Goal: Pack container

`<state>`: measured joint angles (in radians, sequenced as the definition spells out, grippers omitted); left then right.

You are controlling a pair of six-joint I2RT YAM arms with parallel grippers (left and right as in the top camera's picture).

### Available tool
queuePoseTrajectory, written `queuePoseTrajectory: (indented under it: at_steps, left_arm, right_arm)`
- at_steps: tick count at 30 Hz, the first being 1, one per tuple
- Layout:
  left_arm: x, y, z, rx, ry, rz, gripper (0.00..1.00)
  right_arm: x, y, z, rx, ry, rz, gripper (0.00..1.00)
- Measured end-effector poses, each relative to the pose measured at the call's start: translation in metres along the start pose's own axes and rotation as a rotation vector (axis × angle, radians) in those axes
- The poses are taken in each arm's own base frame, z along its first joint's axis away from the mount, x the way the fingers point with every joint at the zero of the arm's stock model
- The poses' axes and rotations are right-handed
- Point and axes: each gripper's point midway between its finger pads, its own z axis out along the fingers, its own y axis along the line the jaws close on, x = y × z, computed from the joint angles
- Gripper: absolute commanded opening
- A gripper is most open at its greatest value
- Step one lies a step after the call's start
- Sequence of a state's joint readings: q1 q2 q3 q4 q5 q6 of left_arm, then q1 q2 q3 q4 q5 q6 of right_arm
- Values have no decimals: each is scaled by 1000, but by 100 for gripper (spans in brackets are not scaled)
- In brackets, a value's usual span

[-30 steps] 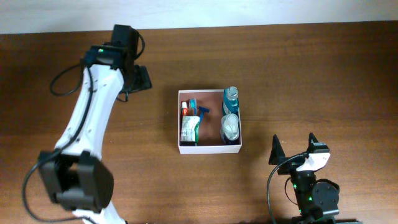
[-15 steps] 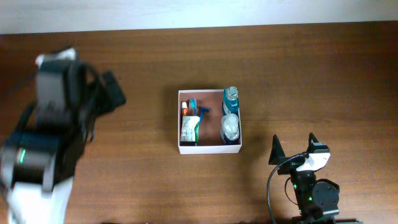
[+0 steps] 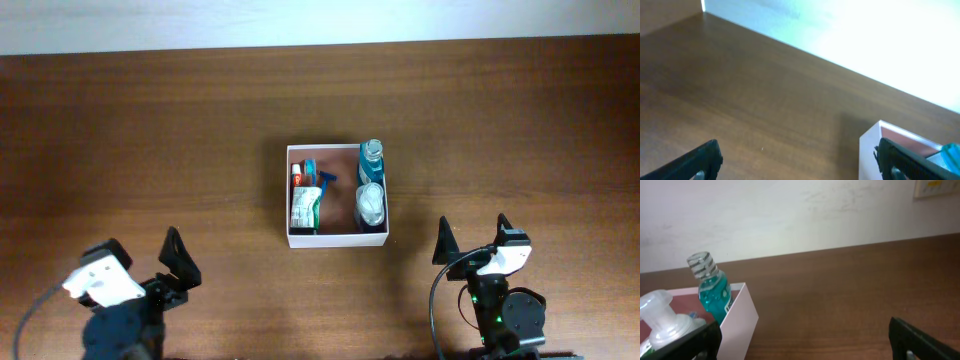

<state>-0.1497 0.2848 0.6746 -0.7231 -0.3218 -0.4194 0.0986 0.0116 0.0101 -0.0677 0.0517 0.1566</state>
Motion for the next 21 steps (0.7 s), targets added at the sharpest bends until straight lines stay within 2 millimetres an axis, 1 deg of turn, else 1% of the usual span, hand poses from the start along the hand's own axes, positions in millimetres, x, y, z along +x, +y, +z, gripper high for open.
queuePoseTrajectory:
  at_steps: [3,4,5,7,11,15,21]
  left_arm:
    - [5,-3,12,37,-79,-28,100]
    - [10,-3,17,43,-87,-32,99]
    - [9,-5,22,60,-122,-44,99]
    - [16,-5,29,78,-153,-56,99]
    - [26,-5,42,114,-229,-61,100]
    - [33,-5,46,141,-259,0,99]
    - [37,-13,43,203,-289,160,100]
  right_arm:
    - [0,0,0,0,0,1,98]
    - [0,0,0,0,0,0,98]
    - [0,0,0,0,0,1,98]
    - [0,0,0,0,0,1,98]
    - [0,0,0,0,1,0,98]
    - [0,0,0,0,0,1,98]
    - [0,0,0,0,0,0,98]
